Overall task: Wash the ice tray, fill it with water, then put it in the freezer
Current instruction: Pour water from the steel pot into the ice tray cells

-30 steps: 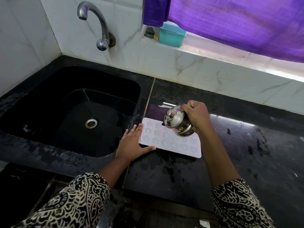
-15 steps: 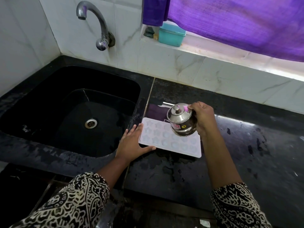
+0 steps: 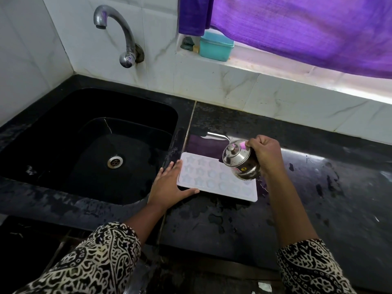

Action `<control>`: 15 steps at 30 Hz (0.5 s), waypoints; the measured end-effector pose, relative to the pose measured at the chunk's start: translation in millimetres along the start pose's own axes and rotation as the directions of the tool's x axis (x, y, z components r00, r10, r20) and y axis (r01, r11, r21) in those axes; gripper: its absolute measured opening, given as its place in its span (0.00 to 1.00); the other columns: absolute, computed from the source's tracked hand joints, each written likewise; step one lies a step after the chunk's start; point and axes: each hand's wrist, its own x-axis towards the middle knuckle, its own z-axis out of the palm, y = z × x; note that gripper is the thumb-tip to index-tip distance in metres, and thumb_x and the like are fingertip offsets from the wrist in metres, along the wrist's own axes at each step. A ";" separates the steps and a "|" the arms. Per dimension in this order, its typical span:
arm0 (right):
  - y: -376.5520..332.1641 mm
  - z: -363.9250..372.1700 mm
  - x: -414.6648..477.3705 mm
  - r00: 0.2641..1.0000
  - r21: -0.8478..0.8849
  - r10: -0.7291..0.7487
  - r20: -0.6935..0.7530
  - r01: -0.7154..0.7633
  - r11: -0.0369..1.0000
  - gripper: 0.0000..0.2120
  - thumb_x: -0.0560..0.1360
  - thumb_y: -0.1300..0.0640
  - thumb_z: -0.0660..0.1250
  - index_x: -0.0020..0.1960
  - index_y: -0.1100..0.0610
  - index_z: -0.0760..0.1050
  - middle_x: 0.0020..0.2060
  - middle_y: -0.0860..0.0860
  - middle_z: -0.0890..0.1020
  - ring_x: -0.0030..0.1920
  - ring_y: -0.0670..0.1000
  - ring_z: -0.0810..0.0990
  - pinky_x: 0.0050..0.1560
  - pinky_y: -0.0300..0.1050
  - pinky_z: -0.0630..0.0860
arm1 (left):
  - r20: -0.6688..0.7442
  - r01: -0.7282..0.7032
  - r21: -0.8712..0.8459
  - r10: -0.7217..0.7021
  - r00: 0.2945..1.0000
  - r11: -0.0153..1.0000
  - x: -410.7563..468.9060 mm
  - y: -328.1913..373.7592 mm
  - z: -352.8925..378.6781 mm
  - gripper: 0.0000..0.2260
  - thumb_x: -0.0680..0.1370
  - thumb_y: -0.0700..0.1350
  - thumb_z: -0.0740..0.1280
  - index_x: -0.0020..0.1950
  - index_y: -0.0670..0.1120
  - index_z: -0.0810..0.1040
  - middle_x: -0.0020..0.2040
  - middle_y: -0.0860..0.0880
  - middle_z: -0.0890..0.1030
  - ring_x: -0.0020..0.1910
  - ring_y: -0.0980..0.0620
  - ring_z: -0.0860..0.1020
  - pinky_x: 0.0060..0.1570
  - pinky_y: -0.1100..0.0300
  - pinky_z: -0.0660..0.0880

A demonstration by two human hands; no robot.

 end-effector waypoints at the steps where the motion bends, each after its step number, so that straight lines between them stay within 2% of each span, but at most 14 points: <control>1: -0.3 0.0 0.3 1.000 -0.013 -0.007 0.004 0.007 1.000 0.16 0.69 0.65 0.68 0.29 0.55 0.65 0.25 0.51 0.66 0.28 0.47 0.64 0.31 0.41 0.65 | 0.002 0.000 0.001 0.000 1.000 1.000 -0.1 0.0 -0.2 0.55 0.59 0.78 0.53 0.79 0.49 0.51 0.78 0.54 0.57 0.77 0.56 0.51 0.75 0.56 0.45; 15: -2.4 0.3 3.1 0.997 -0.135 -0.077 0.032 0.080 0.988 0.16 0.70 0.64 0.68 0.28 0.56 0.65 0.24 0.50 0.66 0.26 0.47 0.64 0.30 0.41 0.64 | 0.006 0.005 0.001 -0.005 1.000 1.000 0.4 -0.1 -0.6 0.55 0.59 0.79 0.53 0.79 0.50 0.51 0.78 0.54 0.56 0.77 0.57 0.51 0.75 0.57 0.44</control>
